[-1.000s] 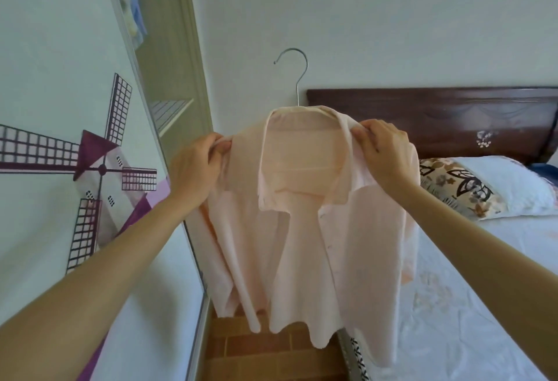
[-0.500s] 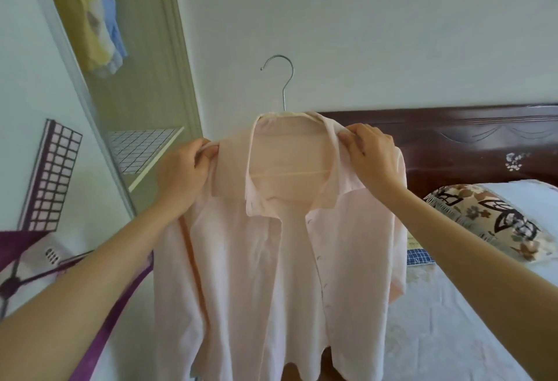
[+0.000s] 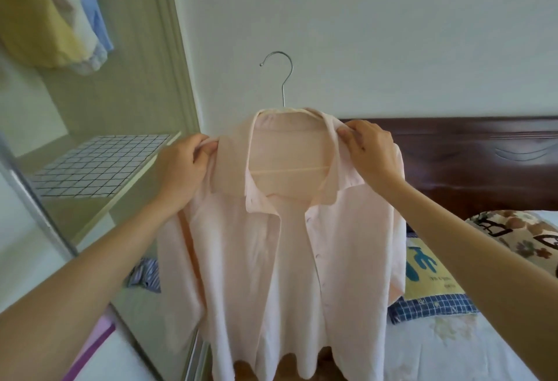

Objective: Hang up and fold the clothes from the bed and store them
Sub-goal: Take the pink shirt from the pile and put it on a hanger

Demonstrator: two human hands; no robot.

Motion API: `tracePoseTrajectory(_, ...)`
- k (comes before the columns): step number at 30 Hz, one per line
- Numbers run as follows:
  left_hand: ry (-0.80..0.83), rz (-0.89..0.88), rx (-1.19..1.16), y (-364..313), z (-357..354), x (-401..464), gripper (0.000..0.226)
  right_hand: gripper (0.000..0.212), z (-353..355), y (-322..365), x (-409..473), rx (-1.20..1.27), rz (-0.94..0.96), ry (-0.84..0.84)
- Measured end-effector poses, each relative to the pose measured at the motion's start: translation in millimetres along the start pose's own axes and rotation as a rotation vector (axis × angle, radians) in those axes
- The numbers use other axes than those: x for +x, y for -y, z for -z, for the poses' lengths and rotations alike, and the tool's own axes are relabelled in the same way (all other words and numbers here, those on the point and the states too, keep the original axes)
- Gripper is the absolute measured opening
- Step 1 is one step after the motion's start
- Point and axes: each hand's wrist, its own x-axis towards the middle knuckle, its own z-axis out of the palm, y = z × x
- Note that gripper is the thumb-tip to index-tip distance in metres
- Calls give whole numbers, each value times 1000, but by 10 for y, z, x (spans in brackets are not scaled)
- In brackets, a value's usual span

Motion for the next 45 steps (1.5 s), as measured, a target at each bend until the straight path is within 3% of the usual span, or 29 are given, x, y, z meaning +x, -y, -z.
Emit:
tracePoseTrajectory(7, -46, 57, 139, 209, -601, 774, 46, 32, -659, -442, 1199, 99, 148, 30)
tracePoseTrajectory(16, -194, 79, 353, 446, -481, 1493, 40, 28, -1469, -168, 2425, 274, 367, 61)
tracePoseTrajectory(20, -230, 69, 441, 629, -279, 1761, 31, 28, -1850, 116, 2809, 363, 432, 52)
tracePoseTrajectory(25, -304, 15, 564, 925, -15, 2128, 51, 30, -2330, 542, 3218, 449, 497, 16)
tracePoseTrajectory(31, -422, 33, 647, 1208, 348, 2655, 28, 33, -2858, 1279, 3838, 540, 541, -31)
tracePoseTrajectory(40, -532, 105, 865, 1782, 953, 3348, 49, 33, -3589, 2330, 4435, 703, 625, -119)
tracePoseTrajectory(45, -550, 150, 907, 1902, 1240, 3538, 47, 37, -3858, 2743, 4609, 712, 651, -54)
